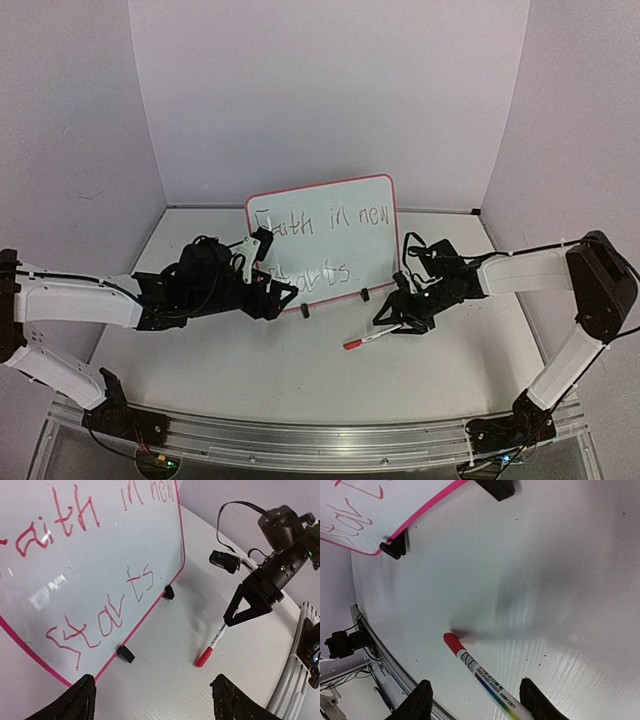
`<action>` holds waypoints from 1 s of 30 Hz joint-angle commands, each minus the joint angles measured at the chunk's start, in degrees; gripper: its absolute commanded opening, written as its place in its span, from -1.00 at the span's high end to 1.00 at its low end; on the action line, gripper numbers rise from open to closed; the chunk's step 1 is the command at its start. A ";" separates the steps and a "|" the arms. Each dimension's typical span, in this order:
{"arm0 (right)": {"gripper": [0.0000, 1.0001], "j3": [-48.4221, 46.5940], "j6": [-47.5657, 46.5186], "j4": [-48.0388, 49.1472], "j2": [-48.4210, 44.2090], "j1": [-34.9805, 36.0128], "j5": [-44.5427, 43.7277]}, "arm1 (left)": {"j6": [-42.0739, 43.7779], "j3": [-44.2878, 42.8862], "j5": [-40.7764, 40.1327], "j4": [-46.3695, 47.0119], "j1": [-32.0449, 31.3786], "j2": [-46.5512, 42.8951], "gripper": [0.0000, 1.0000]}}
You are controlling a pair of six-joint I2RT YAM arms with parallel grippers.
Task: Write a sentence on the whiteboard
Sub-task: Put down the whiteboard marker at the center of the board, then reset both arms
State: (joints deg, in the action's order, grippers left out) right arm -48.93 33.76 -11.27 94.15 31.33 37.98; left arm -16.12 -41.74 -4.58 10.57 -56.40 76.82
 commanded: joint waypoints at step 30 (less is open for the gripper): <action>-0.97 4.02 -19.65 7.46 -29.59 -25.28 -42.28 | 3.92 -2.68 -10.90 -9.14 48.37 -14.15 -0.94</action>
State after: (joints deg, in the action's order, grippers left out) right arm -50.11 16.40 -14.15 70.48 6.15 1.43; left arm -17.15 -42.39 -6.22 -5.58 -8.19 64.90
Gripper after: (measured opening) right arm 0.983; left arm 0.966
